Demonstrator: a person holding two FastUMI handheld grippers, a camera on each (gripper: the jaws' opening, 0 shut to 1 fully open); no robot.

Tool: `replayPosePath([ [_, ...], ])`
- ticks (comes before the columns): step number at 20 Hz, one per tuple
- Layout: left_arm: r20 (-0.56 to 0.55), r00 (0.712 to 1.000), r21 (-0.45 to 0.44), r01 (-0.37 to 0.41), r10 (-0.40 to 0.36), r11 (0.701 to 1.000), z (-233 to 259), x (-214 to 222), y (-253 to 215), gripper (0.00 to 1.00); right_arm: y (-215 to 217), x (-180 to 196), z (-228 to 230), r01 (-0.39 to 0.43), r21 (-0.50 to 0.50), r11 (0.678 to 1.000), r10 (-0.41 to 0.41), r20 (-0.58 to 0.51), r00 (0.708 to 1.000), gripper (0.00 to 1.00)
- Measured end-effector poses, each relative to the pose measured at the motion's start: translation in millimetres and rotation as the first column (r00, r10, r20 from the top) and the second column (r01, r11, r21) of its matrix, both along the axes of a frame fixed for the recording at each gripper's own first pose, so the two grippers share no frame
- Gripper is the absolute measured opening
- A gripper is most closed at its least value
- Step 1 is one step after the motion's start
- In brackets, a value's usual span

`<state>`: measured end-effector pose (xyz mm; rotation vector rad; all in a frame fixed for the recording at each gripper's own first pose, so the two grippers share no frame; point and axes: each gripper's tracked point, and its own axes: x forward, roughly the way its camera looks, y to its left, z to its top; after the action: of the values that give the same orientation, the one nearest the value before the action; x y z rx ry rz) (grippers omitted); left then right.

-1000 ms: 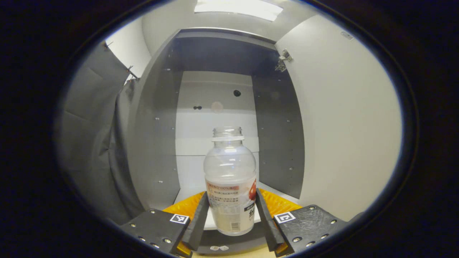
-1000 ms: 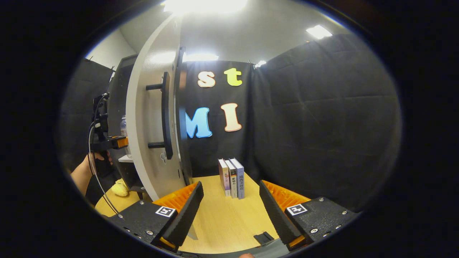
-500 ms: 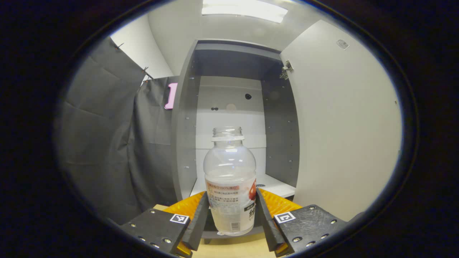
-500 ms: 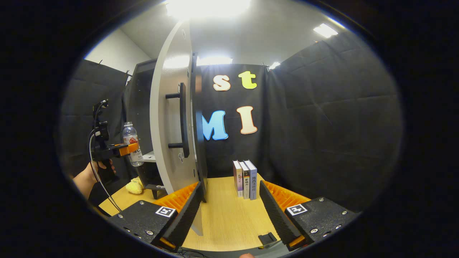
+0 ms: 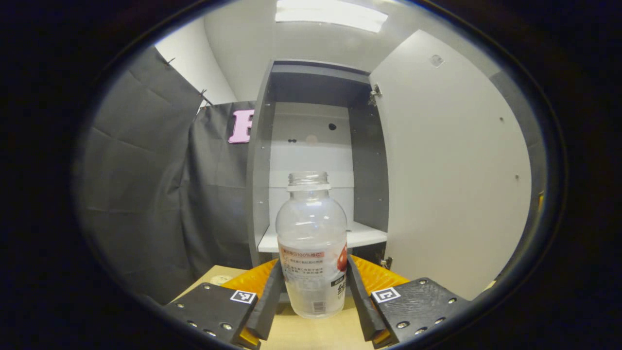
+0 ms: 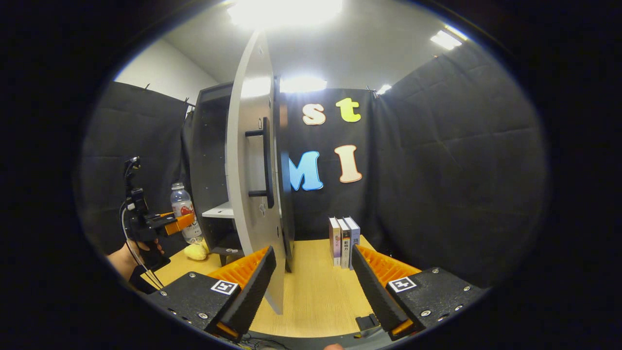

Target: Open the cabinet door with the right hand, grasp the bottle in the cabinet with the left hand and place it on the coaster, then close the cabinet door with the right hand.

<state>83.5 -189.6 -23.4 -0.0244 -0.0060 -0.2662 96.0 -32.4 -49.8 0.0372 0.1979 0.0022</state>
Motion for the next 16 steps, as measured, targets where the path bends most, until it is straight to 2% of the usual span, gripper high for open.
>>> replayPosePath([
  [9,-0.041,0.999,-0.007,0.015,-0.016,1.0,-68.5,-48.7,12.0,0.71,5.4,3.8,-16.4,-0.01,0.022,1.0,0.011,-0.004,1.0,0.96],
  [10,-0.051,0.999,-0.009,0.015,-0.015,1.0,-79.0,-53.3,13.1,0.66,5.7,5.1,-16.7,-0.012,0.014,1.0,0.012,-0.001,1.0,0.96],
  [11,-0.065,0.998,-0.01,0.014,-0.015,1.0,-91.4,-57.1,13.4,0.71,5.8,6.7,-16.6,-0.013,0.002,1.0,0.013,0.002,1.0,0.96],
  [14,-0.107,0.994,-0.02,0.02,-0.022,1.0,-127.5,-69.6,11.7,0.71,7.2,10.6,-21.7,-0.014,-0.026,1.0,0.014,0.007,1.0,0.96],
  [15,-0.12,0.992,-0.02,0.024,-0.026,1.0,-137.8,-74.9,10.5,0.67,9.9,11.2,-22.4,-0.017,-0.027,0.999,0.018,0.009,1.0,0.96],
  [16,-0.129,0.991,-0.013,0.026,-0.028,1.0,-148.9,-80.4,10.0,0.71,12.0,12.3,-24.5,-0.02,-0.028,0.999,0.02,0.007,1.0,0.96],
])
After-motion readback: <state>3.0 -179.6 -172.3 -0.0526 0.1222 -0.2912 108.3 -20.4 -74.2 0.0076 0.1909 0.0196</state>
